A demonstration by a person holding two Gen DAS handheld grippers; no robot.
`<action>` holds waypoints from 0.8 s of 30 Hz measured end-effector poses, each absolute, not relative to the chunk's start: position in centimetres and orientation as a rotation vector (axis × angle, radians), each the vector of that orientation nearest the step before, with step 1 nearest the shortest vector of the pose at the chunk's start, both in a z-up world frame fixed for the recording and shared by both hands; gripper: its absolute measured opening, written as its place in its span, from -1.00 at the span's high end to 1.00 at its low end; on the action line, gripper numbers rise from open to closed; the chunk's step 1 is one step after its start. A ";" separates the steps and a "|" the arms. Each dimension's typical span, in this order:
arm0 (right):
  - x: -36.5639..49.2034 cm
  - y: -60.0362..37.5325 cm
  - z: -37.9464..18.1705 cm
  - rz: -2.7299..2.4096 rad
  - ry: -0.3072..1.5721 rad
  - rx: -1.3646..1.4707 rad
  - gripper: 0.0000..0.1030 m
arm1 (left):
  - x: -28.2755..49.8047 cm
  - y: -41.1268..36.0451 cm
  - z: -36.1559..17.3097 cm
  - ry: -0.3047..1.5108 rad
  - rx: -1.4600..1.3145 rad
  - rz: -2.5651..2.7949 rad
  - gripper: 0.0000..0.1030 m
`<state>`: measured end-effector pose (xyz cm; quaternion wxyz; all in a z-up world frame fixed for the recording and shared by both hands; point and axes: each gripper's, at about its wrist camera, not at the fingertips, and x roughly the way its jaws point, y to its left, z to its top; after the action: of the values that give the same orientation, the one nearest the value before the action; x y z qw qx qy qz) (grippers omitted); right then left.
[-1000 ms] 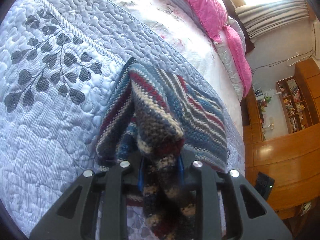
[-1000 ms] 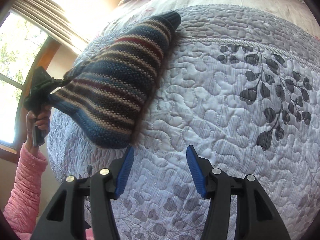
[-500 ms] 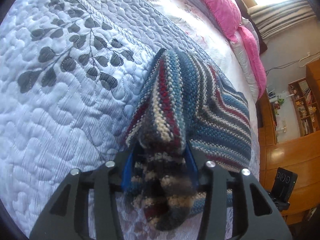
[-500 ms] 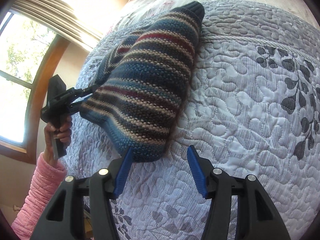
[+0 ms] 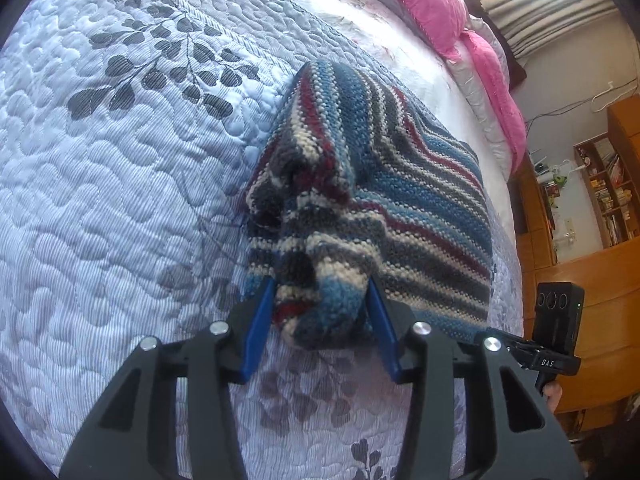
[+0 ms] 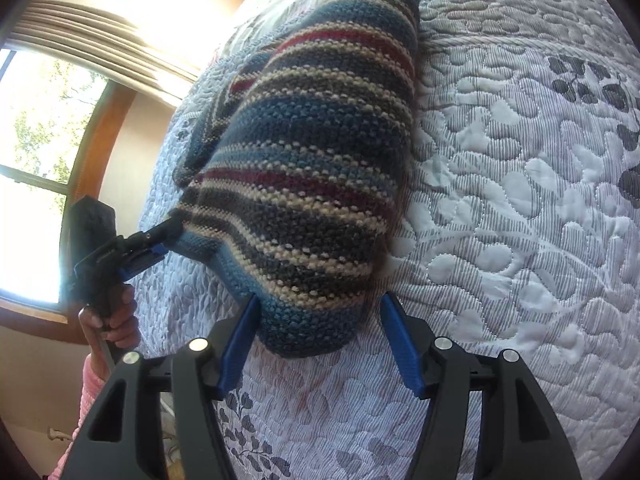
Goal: Fold small clothes
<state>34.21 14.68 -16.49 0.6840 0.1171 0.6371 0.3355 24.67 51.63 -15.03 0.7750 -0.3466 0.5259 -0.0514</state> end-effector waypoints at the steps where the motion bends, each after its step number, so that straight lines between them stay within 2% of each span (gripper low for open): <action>1: 34.3 14.8 -16.9 0.754 1.437 0.273 -0.22 | 24.7 51.4 -15.0 1.140 -0.744 -0.111 0.14; 2: 34.3 14.8 -17.3 0.759 1.447 0.286 -0.20 | 24.8 51.1 -14.8 1.136 -0.742 -0.119 0.14; 4: 34.3 14.9 -17.7 0.782 1.467 0.313 0.21 | 25.1 50.6 -14.4 1.132 -0.714 -0.126 0.14; 6: 34.4 14.9 -17.3 0.782 1.460 0.316 0.39 | 25.6 50.1 -14.3 1.146 -0.665 -0.103 0.25; 9: 33.8 14.7 -15.8 0.801 1.423 0.293 0.52 | 26.1 49.7 -15.0 1.185 -0.602 -0.075 0.40; 13: 33.3 14.6 -16.6 0.765 1.456 0.229 0.55 | 26.0 49.8 -16.9 1.220 -0.592 -0.070 0.40; 16: 33.5 14.7 -18.5 0.749 1.484 0.222 0.55 | 26.0 49.8 -18.3 1.228 -0.575 -0.065 0.32; 20: 33.1 15.9 -18.4 0.751 1.457 0.150 0.50 | 25.8 50.1 -18.6 1.221 -0.589 -0.072 0.31; 22: 33.0 16.4 -17.7 0.763 1.440 0.130 0.45 | 25.6 50.1 -18.2 1.212 -0.585 -0.078 0.19; 24: 32.9 16.5 -16.7 0.778 1.418 0.122 0.25 | 25.3 50.3 -17.2 1.203 -0.586 -0.090 -0.02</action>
<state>32.92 16.51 -16.67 0.6887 0.0544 0.6339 0.3479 25.25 50.29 -17.16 0.7836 -0.2714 0.5574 -0.0418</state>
